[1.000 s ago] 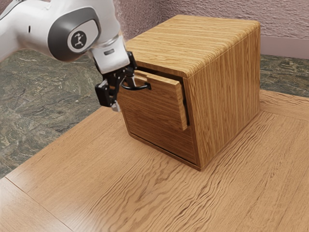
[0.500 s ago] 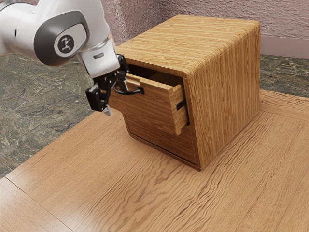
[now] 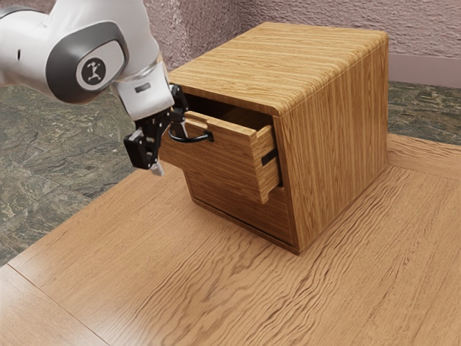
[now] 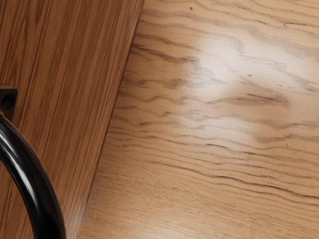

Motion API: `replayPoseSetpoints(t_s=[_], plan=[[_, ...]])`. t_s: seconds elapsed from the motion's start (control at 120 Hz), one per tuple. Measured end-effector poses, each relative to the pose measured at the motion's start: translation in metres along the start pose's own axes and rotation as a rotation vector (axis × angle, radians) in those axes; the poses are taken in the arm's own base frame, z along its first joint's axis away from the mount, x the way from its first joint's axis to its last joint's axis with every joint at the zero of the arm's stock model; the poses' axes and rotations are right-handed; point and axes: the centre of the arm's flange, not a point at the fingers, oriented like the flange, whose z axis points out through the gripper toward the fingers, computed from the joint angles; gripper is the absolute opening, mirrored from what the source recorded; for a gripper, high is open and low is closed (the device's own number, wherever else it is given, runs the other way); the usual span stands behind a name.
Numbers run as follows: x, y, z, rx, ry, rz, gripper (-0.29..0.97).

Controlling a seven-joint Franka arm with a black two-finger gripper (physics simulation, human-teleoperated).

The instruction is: Pull the drawer handle with one arm to open the drawer

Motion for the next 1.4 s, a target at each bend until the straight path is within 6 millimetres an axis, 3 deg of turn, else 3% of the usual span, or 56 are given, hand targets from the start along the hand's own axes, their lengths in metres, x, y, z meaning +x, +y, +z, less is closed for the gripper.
replayPoseSetpoints(t_s=[0.542,1.4], plan=[[0.011,0.002,0.006,-0.006,-0.006,0.023,0.68],[-0.007,0.034,-0.003,-0.004,0.001,0.01,0.66]])
